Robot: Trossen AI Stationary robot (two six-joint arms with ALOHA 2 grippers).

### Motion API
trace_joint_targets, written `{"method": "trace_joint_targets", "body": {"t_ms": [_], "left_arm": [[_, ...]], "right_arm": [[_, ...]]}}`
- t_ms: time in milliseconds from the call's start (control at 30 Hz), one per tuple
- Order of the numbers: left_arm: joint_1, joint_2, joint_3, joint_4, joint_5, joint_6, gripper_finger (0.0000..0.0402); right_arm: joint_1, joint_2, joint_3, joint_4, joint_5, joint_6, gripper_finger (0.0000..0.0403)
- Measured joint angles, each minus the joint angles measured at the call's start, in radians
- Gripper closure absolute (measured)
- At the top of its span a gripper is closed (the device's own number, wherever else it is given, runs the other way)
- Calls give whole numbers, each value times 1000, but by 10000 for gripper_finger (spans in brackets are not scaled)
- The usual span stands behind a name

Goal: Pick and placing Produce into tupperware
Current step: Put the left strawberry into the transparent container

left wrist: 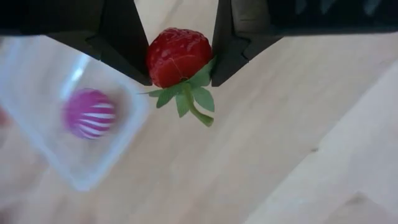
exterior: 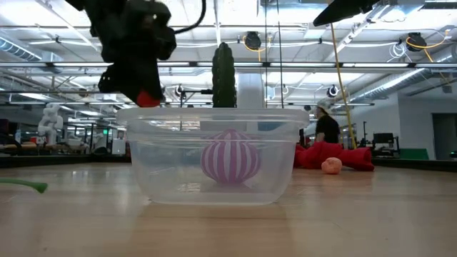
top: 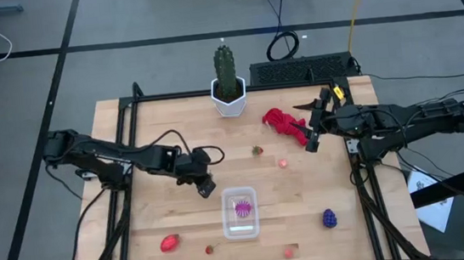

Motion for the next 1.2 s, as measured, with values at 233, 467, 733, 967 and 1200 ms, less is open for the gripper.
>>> {"method": "trace_joint_targets", "body": {"t_ms": [233, 467, 733, 967, 1200], "left_arm": [[-74, 18, 99, -15, -24, 26, 247], [-153, 131, 347, -244, -123, 43, 247], [-197, 391, 623, -442, -128, 63, 247], [-197, 549, 725, -452, -58, 93, 247], [-196, 616, 735, -431, -50, 93, 247]], "right_arm": [[0, 0, 0, 27, 1, -23, 183], [0, 0, 0, 62, 7, -69, 183], [-1, -2, 0, 60, 136, -93, 183], [0, -2, 0, 60, 148, -92, 183], [0, -2, 0, 59, 148, -91, 183]]}}
